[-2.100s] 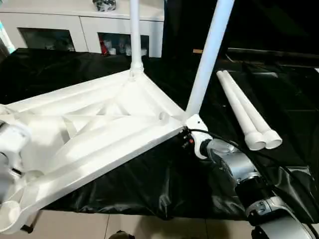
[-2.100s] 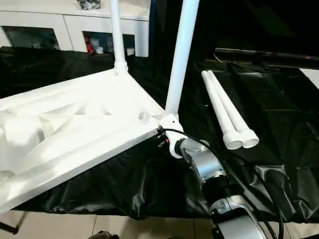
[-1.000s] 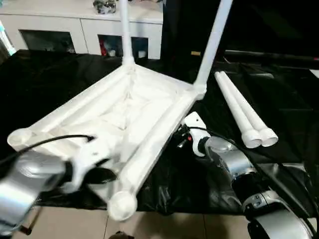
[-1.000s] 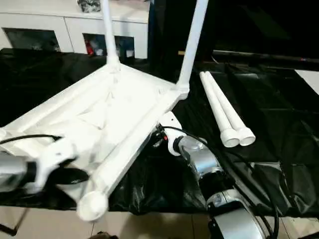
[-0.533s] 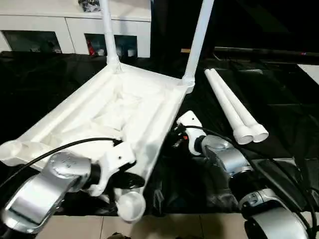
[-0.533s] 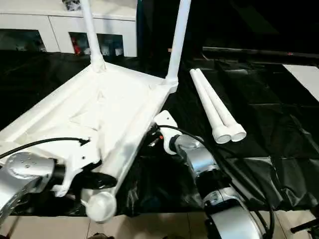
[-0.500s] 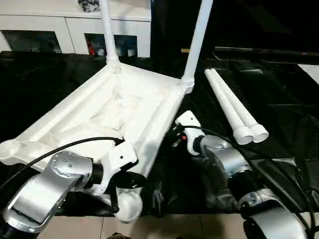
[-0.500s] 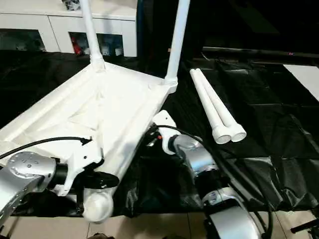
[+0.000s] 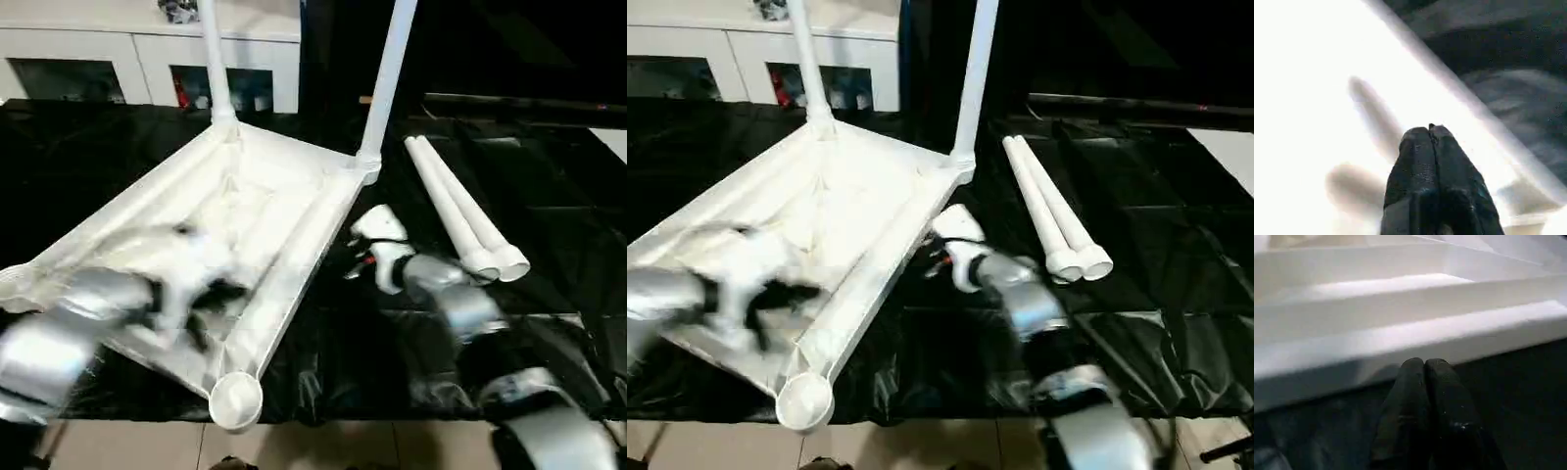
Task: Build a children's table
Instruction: Rotate table base
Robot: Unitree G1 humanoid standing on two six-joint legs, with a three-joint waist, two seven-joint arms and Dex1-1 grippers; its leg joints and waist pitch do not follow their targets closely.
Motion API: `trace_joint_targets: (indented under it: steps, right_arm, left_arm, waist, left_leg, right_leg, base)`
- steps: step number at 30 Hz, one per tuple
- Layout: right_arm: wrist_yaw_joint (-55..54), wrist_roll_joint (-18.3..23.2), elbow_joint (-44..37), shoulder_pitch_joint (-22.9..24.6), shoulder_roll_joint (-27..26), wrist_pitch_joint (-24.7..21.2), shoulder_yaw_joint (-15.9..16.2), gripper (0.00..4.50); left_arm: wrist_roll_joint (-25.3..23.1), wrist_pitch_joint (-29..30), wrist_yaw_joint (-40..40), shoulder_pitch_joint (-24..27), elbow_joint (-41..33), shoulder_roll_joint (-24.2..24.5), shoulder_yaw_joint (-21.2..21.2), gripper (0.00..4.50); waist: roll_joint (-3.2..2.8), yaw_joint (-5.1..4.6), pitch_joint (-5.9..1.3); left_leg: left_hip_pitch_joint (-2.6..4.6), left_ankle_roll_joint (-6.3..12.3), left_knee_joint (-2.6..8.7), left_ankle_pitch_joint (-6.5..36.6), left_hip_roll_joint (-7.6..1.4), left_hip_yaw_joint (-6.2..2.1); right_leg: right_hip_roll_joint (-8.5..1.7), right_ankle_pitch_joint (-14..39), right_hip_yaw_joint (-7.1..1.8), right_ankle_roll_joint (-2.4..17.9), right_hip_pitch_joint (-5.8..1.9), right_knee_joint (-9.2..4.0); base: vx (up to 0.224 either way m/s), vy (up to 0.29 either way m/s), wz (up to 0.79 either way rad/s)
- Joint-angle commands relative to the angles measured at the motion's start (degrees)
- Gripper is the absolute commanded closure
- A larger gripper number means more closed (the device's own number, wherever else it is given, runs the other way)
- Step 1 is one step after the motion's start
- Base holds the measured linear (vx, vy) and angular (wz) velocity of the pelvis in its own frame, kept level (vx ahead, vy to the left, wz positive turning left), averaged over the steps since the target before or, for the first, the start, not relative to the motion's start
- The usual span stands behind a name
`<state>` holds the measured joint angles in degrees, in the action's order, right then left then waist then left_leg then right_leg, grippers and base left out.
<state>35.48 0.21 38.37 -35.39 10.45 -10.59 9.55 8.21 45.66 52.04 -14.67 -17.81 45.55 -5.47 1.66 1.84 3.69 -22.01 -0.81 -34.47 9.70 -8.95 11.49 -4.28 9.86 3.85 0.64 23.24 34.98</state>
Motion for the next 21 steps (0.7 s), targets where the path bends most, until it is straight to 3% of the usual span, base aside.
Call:
trace_joint_targets:
  steps: [1,2,7,8,15,20,21]
  right_arm:
    - [0.21,-0.3,-0.63,0.7,0.63,0.3,-0.66,4.5]
    - [-0.01,-0.31,-0.39,0.78,0.94,0.44,-0.85,4.5]
    - [-0.92,-0.42,0.32,0.48,0.78,0.49,-0.86,4.5]
    - [-1.78,-0.55,1.06,0.01,0.51,0.41,-0.84,4.5]
    - [-4.86,-1.04,5.87,-2.86,-1.72,0.87,-1.09,4.5]
    - [-5.53,-1.0,9.36,-4.67,-3.76,1.6,-0.69,4.5]
    - [-5.39,-1.19,10.02,-4.93,-4.11,1.85,-0.35,4.5]
  left_arm:
    - [-1.0,-0.35,-0.05,-0.45,0.78,1.38,1.27,4.17]
    - [-1.96,-0.69,1.11,0.72,1.28,4.67,1.14,4.09]
    - [-4.46,-1.5,3.04,4.06,2.6,11.57,-0.22,3.73]
    - [-5.54,-1.41,3.36,4.87,3.34,13.13,-1.31,4.21]
    - [-4.98,0.19,5.08,6.49,2.96,14.68,-4.39,4.43]
    - [-4.94,-0.06,6.42,5.55,2.47,13.46,-7.43,4.43]
    - [-4.91,-0.33,6.8,5.4,2.28,13.2,-8.05,4.43]
  waist:
    - [-0.94,-0.03,-3.33]
    - [-0.92,0.01,-3.34]
    - [-1.21,0.15,-3.33]
    - [-1.2,0.0,-3.28]
    - [-1.6,0.22,-3.29]
    - [-1.49,0.23,-3.33]
    - [-1.19,0.22,-3.33]
  left_leg:
    - [1.98,-4.35,4.62,24.42,-3.95,-2.81]
    - [1.96,-4.28,4.66,24.35,-4.01,-2.85]
    - [1.96,-4.52,4.79,25.75,-4.25,-3.12]
    - [1.91,-4.47,4.86,25.93,-4.22,-3.05]
    - [2.34,-5.53,4.92,26.77,-4.33,-2.97]
    - [2.25,-5.69,4.89,27.0,-4.3,-3.08]
    - [2.2,-5.51,4.86,26.52,-4.31,-3.03]
  right_leg:
    - [-4.25,26.64,-3.33,8.19,-1.19,-5.05]
    - [-4.32,26.78,-3.33,8.3,-1.17,-5.08]
    - [-4.51,26.2,-3.4,9.17,-0.91,-4.97]
    - [-4.46,26.15,-3.46,9.24,-0.88,-4.88]
    - [-4.48,23.7,-3.56,10.7,-0.69,-4.62]
    - [-4.74,24.29,-3.58,10.62,-0.87,-4.68]
    - [-4.78,23.98,-3.6,10.77,-0.94,-4.72]
  base:
    - [0.0,0.0,0.0]
    - [0.0,0.0,0.0]
    - [0.0,0.0,0.0]
    - [0.0,0.0,0.0]
    - [0.0,0.0,0.0]
    - [0.0,0.0,0.0]
    - [0.0,0.0,0.0]
